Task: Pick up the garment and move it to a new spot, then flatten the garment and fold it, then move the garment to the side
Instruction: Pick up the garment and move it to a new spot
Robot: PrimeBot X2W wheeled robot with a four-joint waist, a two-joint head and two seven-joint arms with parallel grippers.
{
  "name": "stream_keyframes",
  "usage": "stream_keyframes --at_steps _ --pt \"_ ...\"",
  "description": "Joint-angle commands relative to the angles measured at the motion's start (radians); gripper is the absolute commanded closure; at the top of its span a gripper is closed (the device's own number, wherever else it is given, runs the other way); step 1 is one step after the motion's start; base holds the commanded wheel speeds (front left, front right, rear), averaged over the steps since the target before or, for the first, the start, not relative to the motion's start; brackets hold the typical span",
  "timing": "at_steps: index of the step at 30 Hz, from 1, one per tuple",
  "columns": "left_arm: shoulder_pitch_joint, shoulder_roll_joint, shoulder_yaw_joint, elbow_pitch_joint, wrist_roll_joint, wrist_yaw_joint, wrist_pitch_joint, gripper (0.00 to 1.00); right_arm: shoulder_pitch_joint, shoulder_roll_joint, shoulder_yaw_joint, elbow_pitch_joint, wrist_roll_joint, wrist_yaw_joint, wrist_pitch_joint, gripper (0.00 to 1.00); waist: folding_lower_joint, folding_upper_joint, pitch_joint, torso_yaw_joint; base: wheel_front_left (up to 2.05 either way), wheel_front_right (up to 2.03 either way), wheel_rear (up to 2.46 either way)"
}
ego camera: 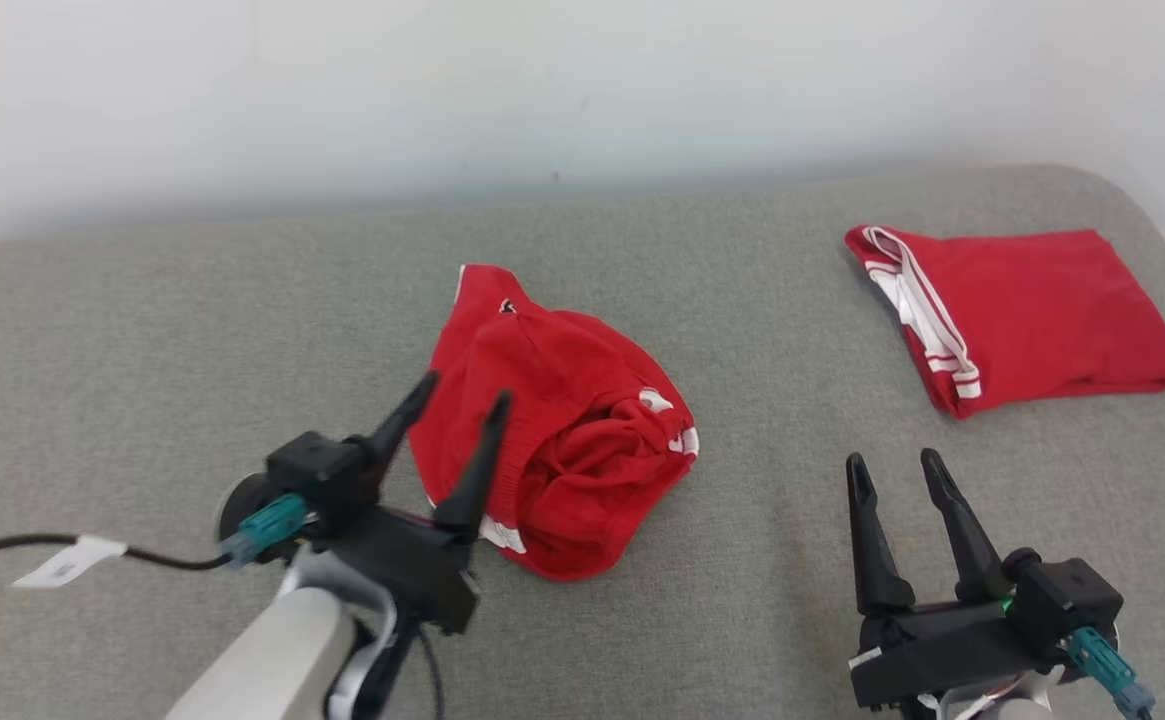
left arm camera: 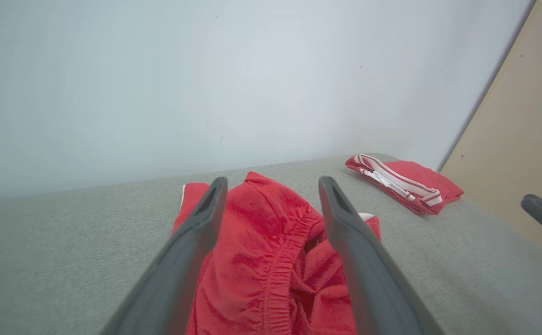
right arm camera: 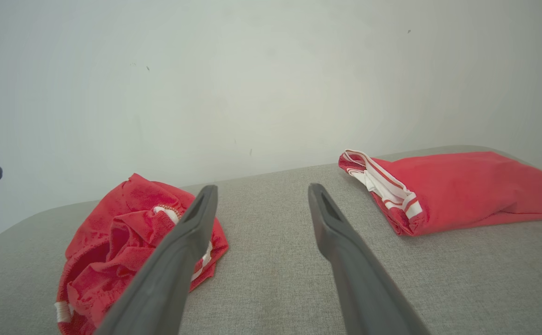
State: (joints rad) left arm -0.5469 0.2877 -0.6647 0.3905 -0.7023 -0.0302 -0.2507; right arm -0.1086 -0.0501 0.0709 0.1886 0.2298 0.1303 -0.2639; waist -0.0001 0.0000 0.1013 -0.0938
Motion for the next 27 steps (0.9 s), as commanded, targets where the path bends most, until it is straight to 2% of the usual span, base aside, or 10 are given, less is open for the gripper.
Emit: stream_keyframes --at_steps 1,8,11,15,23,27 --pt "0.033 0.026 0.022 -0.015 0.022 0.017 -0.010 0.00 0.014 0.000 -0.006 0.000 -0.007 0.000 0.000 0.00 0.0001 0.0000 -0.030 0.024 0.00 0.00 0.00" --pt "0.146 0.105 0.121 -0.094 0.085 0.074 -0.015 0.00 0.041 0.000 -0.032 -0.001 -0.022 0.000 0.000 0.00 0.0001 0.0000 -0.071 0.045 0.00 0.00 0.00" --pt "0.217 0.140 0.168 -0.149 0.138 0.086 -0.015 0.00 0.054 0.000 -0.050 -0.005 -0.025 0.000 0.000 0.00 0.0001 0.0000 -0.084 0.060 0.00 0.00 0.00" --pt "0.305 0.160 0.248 -0.208 0.174 0.086 -0.015 0.00 0.075 0.000 -0.077 -0.013 -0.031 0.000 0.000 0.00 0.0001 0.0000 -0.090 0.082 0.00 0.00 0.00" --pt "0.478 0.133 0.424 -0.295 0.255 0.084 -0.015 0.00 0.093 0.000 -0.104 -0.019 -0.037 0.000 0.000 0.00 0.0001 0.0000 -0.099 0.108 0.00 0.00 0.00" --pt "0.554 0.084 0.502 -0.349 0.335 0.072 -0.015 0.00 0.096 0.000 -0.104 -0.026 -0.036 0.000 0.000 0.00 0.0001 0.0000 -0.099 0.110 0.00 0.00 0.00"
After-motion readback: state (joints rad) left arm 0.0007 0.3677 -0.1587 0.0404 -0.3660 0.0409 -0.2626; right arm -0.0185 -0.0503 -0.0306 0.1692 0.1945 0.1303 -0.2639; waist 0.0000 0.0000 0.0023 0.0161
